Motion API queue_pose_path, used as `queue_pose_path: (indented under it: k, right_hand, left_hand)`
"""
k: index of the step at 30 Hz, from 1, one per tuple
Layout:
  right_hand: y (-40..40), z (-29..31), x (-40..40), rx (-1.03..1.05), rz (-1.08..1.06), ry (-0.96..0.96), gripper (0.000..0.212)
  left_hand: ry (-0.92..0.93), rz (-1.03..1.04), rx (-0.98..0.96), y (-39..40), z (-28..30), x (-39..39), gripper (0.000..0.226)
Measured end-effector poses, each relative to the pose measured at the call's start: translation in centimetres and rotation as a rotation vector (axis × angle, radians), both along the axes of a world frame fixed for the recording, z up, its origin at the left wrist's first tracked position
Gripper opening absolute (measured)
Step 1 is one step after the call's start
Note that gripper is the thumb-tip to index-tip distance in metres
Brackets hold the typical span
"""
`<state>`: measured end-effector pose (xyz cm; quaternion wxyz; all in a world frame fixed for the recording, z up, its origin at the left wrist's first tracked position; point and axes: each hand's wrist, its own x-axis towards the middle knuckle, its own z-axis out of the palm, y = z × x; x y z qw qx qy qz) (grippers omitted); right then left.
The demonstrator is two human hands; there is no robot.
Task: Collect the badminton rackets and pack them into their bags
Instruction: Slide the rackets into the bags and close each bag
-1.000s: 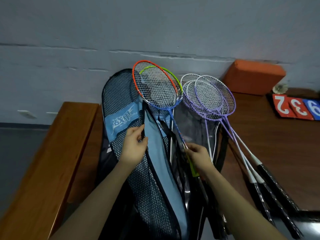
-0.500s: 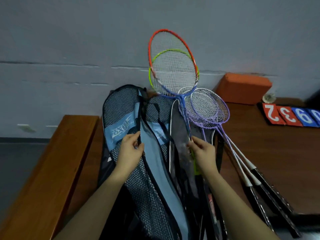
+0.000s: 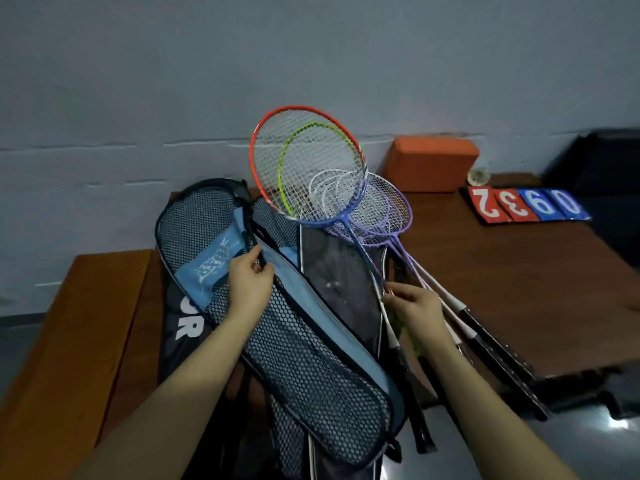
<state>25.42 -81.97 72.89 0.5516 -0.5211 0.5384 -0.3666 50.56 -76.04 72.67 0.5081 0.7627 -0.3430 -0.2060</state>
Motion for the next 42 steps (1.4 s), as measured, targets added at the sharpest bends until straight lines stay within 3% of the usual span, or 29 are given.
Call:
queue_pose_path:
  k: [5, 9, 11, 16, 20, 25, 30, 34, 39, 42]
  right_hand:
    - [1.1, 0.5, -2.4, 0.027, 0.085, 0.062, 0.027]
    - [1.3, -0.4, -3.8, 0.090, 0.152, 0.126, 0.021]
    - [1.5, -0.8, -4.3, 0.134, 0.158, 0.115, 0.018]
    - [1.7, -0.7, -4.7, 0.146, 0.217, 0.054, 0.036]
    - [0.8, -1.4, -3.7, 0.111, 0.215, 0.131, 0.019]
    - [0.0, -2.6, -2.7, 0.280, 0.184, 0.088, 0.011]
    - [-0.8, -2.7, -2.1, 0.415, 0.300, 0.048, 0.003]
    - [-1.0, -3.1, -1.5, 0.407, 0.338, 0.055, 0.015]
    - [-1.0, -4.0, -0.3, 0.399, 0.315, 0.040, 0.020]
    - [-0.8, -4.0, 0.1, 0.342, 0.169, 0.027, 0.019]
  left_hand:
    - [0.055, -0.012, 0.029, -1.2, -1.0, -1.3, 0.047]
    - [0.095, -0.010, 0.019, -2.0, -1.8, -2.0, 0.034]
    - [0.111, 0.010, 0.034, -2.1, -2.1, -2.4, 0.044]
    - [0.155, -0.001, 0.052, -2.1, -2.4, -2.9, 0.039]
    - [0.226, -0.021, 0.064, -2.1, -2.5, -3.4, 0.034]
    - [0.260, -0.035, 0.082, -1.8, -2.4, -3.8, 0.042]
    - [0.291, -0.082, 0.137, -1.2, -2.3, -3.3, 0.049]
    - [0.309, -0.085, 0.137, -0.7, -1.5, -3.6, 0.052]
    - [0.317, -0.103, 0.114, 0.7, -0.9, -4.3, 0.045]
    - [0.334, -0.102, 0.134, 1.5, -0.8, -4.4, 0.047]
